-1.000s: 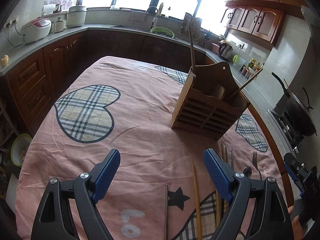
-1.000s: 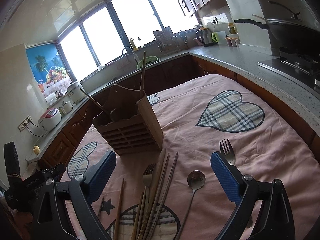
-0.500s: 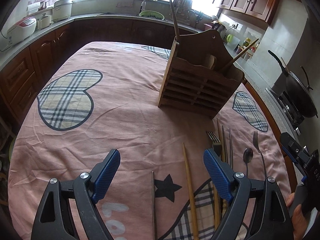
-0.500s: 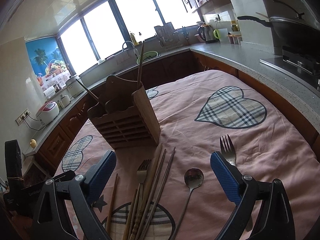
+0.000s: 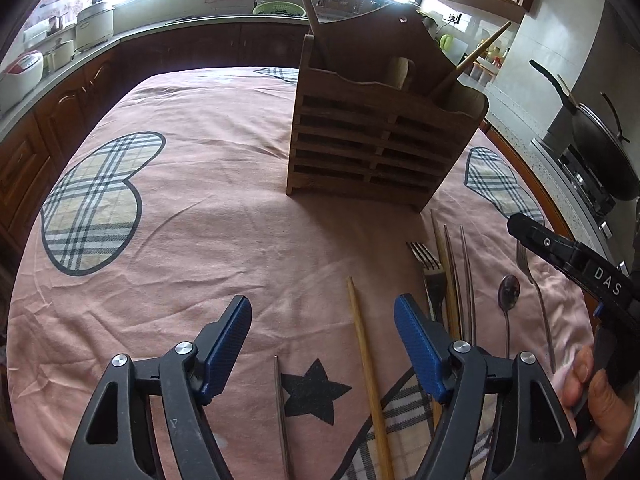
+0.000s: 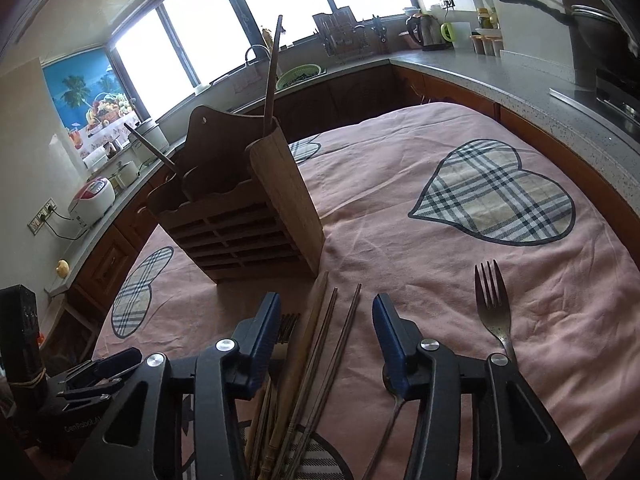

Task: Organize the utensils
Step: 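Move both tools back down to the remaining chopsticks on the cloth, then close the left tool on a wooden chopstick while the right tool grasps another chopstick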

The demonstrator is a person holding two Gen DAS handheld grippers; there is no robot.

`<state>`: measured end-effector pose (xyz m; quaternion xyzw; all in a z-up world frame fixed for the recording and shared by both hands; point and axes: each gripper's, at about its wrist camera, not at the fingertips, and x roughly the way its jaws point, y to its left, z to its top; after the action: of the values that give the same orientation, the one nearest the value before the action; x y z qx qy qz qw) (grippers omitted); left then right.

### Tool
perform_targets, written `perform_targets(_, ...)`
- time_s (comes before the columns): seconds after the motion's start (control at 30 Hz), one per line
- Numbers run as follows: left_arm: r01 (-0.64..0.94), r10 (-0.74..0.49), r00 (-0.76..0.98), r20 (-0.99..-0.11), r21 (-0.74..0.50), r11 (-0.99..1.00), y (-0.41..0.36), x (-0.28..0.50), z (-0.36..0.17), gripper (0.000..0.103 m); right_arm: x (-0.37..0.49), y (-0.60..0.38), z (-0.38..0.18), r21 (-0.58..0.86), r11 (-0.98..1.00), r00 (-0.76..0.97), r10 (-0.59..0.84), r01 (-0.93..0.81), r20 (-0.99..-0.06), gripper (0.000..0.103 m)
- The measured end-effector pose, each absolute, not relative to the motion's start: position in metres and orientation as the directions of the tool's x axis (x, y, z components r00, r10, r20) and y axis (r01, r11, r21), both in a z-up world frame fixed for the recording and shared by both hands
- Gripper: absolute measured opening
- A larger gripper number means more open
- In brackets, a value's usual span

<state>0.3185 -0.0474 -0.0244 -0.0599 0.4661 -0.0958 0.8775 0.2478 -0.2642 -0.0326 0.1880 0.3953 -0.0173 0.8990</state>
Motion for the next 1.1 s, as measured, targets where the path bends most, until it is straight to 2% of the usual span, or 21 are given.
perform_targets(0.1, 0.125, -0.228, 0.528, -0.818, -0.19, 0.974, -0.054, 0.327, -0.032, 0.066, 0.263, -0.262, -0.039, 0.333, 0.928, 0.669, 0.143, 0.164, -0.729, 0.034)
perform_targets(0.37, 0.157, -0.228, 0.473, -0.851, -0.173, 0.972, -0.072, 0.349, -0.055, 0.061, 0.303, -0.248, -0.065, 0.308, 0.944, 0.591, 0.183, 0.117, -0.785, 0.024)
perform_targets(0.43, 0.16, -0.224, 0.459, -0.86, -0.168, 0.973, -0.074, 0.354, -0.061, 0.049, 0.31, -0.244, -0.072, 0.299, 0.948, 0.573, 0.186, 0.108, -0.798, 0.023)
perform_targets(0.57, 0.172, -0.202, 0.468, -0.86, -0.135, 0.976, -0.077, 0.358, -0.067, 0.038, 0.32, -0.244, -0.088, 0.277, 0.953, 0.535, 0.173, 0.12, -0.827, 0.021)
perform_targets(0.7, 0.19, -0.216, 0.469, -0.857, -0.141, 0.972, -0.082, 0.363, -0.073, 0.01, 0.323, -0.245, -0.092, 0.263, 0.957, 0.531, 0.162, 0.119, -0.831, 0.017)
perform_targets(0.73, 0.191, -0.224, 0.465, -0.857, -0.15, 0.97, -0.081, 0.363, -0.073, 0.007, 0.324, -0.244, -0.092, 0.256, 0.96, 0.53, 0.157, 0.117, -0.833, 0.016)
perform_targets(0.8, 0.192, -0.231, 0.466, -0.854, -0.157, 0.969, -0.081, 0.364, -0.074, 0.006, 0.322, -0.243, -0.092, 0.237, 0.964, 0.529, 0.142, 0.116, -0.836, 0.008)
perform_targets(1.1, 0.178, -0.315, 0.512, -0.799, -0.259, 0.949, -0.056, 0.349, -0.043, 0.004, 0.296, -0.256, -0.056, 0.325, 0.938, 0.603, 0.191, 0.12, -0.775, 0.006)
